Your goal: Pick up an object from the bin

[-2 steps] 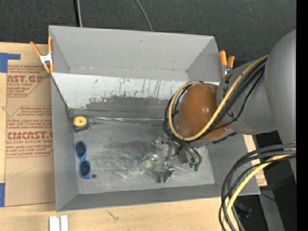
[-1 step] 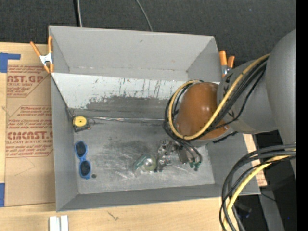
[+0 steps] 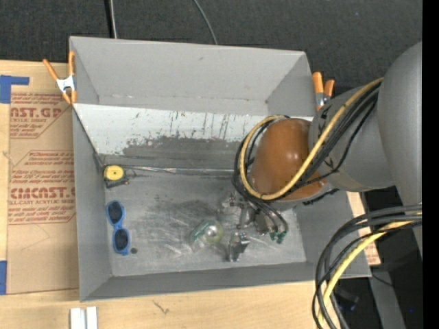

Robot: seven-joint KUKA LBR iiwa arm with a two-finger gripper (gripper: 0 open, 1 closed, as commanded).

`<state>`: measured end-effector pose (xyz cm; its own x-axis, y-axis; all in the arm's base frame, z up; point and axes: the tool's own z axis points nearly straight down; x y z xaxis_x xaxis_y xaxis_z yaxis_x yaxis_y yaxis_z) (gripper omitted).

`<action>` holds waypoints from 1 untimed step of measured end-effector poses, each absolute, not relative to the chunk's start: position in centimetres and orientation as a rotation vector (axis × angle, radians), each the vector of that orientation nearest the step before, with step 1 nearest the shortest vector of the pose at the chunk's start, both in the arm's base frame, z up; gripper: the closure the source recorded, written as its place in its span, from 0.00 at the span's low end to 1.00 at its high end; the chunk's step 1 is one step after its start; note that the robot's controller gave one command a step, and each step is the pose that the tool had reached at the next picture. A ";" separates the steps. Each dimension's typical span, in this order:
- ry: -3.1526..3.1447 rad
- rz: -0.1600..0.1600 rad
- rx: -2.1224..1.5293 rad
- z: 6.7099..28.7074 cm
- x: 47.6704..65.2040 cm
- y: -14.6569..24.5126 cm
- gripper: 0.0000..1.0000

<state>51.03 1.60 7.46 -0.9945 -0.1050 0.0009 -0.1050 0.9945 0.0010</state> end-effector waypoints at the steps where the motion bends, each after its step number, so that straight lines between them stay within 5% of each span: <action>1: -3.129 -0.001 0.269 9.0 48.9 2.3 0.00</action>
Offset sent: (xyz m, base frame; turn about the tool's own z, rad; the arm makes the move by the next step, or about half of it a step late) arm -0.0212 0.0063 0.0153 -0.0672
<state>48.85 2.26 8.95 -0.9853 -0.1710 0.0013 -0.1710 0.9853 0.0005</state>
